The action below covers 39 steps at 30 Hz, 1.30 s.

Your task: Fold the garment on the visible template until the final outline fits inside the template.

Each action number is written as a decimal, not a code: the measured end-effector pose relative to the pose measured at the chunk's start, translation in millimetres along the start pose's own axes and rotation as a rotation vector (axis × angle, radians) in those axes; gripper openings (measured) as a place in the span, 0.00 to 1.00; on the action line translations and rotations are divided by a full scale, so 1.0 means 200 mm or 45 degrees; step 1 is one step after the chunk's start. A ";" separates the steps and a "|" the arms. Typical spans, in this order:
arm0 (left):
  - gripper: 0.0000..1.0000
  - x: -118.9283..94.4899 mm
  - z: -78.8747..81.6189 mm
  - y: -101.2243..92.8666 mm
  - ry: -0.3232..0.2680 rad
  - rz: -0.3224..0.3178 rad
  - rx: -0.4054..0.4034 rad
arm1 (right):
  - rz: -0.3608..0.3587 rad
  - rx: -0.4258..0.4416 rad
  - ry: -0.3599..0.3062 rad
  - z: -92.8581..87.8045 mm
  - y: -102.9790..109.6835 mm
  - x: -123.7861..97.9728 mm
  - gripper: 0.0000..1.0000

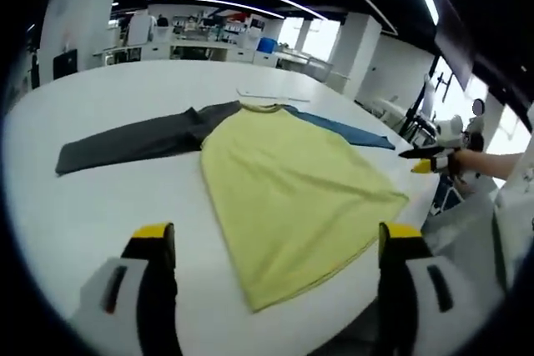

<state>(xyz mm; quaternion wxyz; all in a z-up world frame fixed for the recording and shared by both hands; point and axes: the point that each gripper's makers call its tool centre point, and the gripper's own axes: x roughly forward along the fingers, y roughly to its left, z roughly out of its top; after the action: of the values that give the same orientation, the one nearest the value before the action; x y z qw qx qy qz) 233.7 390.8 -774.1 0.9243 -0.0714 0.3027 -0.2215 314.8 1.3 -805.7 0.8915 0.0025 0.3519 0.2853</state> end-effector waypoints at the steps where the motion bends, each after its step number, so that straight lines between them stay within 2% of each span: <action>1: 0.99 0.00 0.00 0.01 -0.001 0.003 0.002 | -0.020 0.005 -0.003 0.01 -0.04 0.00 0.99; 7: 0.93 -0.01 0.00 0.02 0.010 -0.002 -0.011 | -0.132 0.075 -0.018 0.08 -0.29 -0.03 0.99; 10: 0.93 0.00 0.00 0.03 0.014 -0.002 -0.029 | -0.202 0.110 -0.016 0.11 -0.46 -0.05 0.92; 13: 0.92 0.00 0.00 0.03 0.011 0.000 -0.023 | -0.316 0.168 -0.042 0.13 -0.62 -0.08 0.92; 15: 0.92 0.00 0.00 0.04 0.008 0.007 -0.028 | -0.329 0.213 -0.027 0.13 -0.70 -0.08 0.86; 16: 0.92 0.00 0.00 0.04 0.008 0.012 -0.031 | -0.367 0.240 -0.043 0.14 -0.76 -0.10 0.82; 18: 0.91 0.00 0.00 0.04 0.002 0.019 -0.032 | -0.438 0.283 -0.024 0.12 -0.85 -0.11 0.80; 21: 0.90 -0.01 0.01 0.05 0.001 0.025 -0.033 | -0.462 0.313 -0.006 0.11 -0.91 -0.11 0.71; 24: 0.88 -0.01 0.00 0.05 0.006 0.032 -0.045 | -0.507 0.405 0.011 0.08 -0.94 -0.11 0.61; 26: 0.88 -0.01 0.00 0.05 0.005 0.033 -0.051 | -0.520 0.428 0.016 0.07 -1.02 -0.09 0.56; 31: 0.86 -0.02 -0.03 0.04 0.020 0.036 -0.066 | -0.533 0.539 0.064 0.00 -1.03 -0.08 0.48; 33: 0.85 -0.02 -0.04 0.04 0.026 0.040 -0.064 | -0.542 0.534 0.046 0.02 -1.04 -0.09 0.47; 35: 0.84 -0.02 -0.05 0.04 0.035 0.046 -0.054 | -0.555 0.581 0.038 0.01 -1.07 -0.09 0.42; 37: 0.84 -0.01 -0.05 -0.01 0.038 0.042 -0.062 | -0.542 0.628 0.012 0.03 -1.08 -0.09 0.38; 39: 0.83 0.00 -0.05 -0.05 0.040 0.039 -0.065 | -0.545 0.623 0.023 0.03 -1.08 -0.09 0.31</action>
<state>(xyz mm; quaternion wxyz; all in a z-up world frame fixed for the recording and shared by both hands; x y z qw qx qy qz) 223.7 381.2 -779.4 0.9205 -0.0869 0.3239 -0.2006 416.7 -186.8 -834.8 0.9010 0.1400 0.4106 -0.0018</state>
